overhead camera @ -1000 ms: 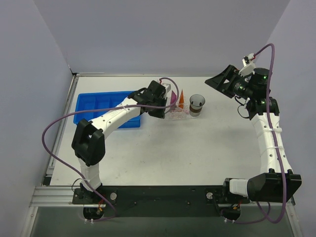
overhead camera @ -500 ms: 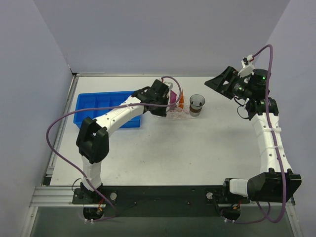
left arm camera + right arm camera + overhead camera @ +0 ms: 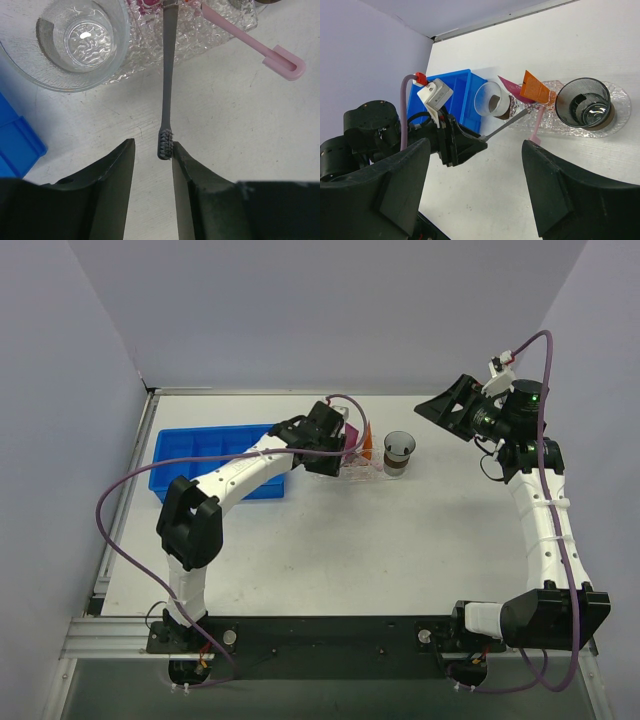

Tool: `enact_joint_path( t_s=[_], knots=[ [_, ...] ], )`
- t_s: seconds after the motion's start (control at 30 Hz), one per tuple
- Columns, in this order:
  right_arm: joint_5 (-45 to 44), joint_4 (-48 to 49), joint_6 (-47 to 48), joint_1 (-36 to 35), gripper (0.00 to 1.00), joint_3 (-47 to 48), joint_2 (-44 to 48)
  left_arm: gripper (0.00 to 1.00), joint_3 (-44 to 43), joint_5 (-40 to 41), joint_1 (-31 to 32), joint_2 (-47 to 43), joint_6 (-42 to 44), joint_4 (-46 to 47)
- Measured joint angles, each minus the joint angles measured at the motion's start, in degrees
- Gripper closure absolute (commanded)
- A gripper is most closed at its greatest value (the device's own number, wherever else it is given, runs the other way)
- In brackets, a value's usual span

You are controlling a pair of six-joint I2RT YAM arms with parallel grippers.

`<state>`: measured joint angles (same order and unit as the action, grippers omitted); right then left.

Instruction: Prepare toiletry sets of a toothbrush and toothpaste on the tray

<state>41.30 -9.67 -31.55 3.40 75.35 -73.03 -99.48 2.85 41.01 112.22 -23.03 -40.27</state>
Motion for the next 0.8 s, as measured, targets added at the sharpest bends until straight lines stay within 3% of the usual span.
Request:
enact_joint_path(
  t_s=[0.13,0.3,0.53,0.8],
  knots=[
    [0.0,0.0,0.0,0.0,0.31,0.0,0.0,0.38,0.0,0.5,0.2,0.0,0.2,0.1],
    [0.0,0.0,0.1,0.0,0.31,-0.1,0.0,0.32,0.0,1.5,0.5,0.0,0.2,0.8],
    [-0.4,-0.4,0.2,0.0,0.3,-0.6,0.0,0.26,2.3,2.3,0.6,-1.3,0.2,3.8],
    [-0.8,-0.8,0.6,0.0,0.29,-0.7,0.1,0.25,10.0,2.7,0.6,-8.7,0.9,10.5]
  ],
)
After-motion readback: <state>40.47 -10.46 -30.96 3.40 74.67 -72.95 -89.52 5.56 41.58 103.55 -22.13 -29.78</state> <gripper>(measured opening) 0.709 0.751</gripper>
